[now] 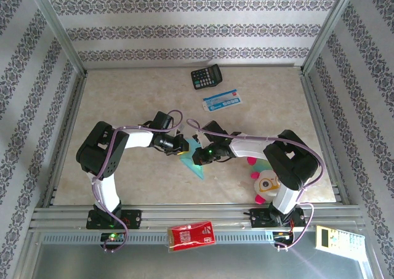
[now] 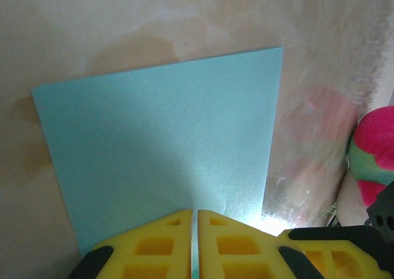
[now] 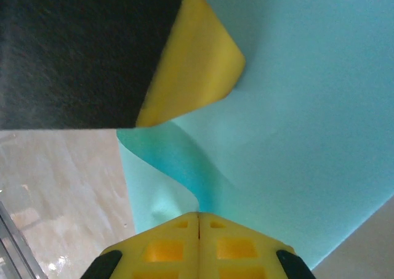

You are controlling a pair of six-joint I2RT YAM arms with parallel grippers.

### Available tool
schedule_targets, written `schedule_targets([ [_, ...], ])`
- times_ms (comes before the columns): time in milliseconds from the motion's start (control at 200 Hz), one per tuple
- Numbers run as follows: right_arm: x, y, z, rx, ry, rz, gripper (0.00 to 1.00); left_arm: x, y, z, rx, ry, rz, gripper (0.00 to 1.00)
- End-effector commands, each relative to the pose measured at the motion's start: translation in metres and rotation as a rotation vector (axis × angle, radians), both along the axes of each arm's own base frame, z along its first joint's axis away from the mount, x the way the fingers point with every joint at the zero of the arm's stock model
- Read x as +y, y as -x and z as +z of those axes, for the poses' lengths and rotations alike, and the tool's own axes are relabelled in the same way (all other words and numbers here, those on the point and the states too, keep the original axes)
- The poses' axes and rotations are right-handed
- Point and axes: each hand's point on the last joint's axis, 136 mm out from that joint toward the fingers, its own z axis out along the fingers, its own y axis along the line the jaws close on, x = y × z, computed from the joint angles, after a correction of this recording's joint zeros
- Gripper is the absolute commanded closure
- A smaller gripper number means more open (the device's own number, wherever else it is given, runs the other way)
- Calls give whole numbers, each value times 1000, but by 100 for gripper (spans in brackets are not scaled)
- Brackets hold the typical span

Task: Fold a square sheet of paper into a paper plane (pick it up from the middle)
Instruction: Third fold the triangle at the center of the table.

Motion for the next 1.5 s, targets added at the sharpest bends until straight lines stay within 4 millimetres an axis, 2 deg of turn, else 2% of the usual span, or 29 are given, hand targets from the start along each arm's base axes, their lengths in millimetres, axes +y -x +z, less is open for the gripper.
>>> schedule_targets([
  [0,0,-4,-2,0,4,16,94,9,9,-21,42,-82,-7,87],
  [525,-10,4,-11,12,31,5,95,11,10,-20,38,-88,-6,87],
  [1494,-17,-2,-5,-18,41,1,96,11,10,-21,39,-90,-10,87],
])
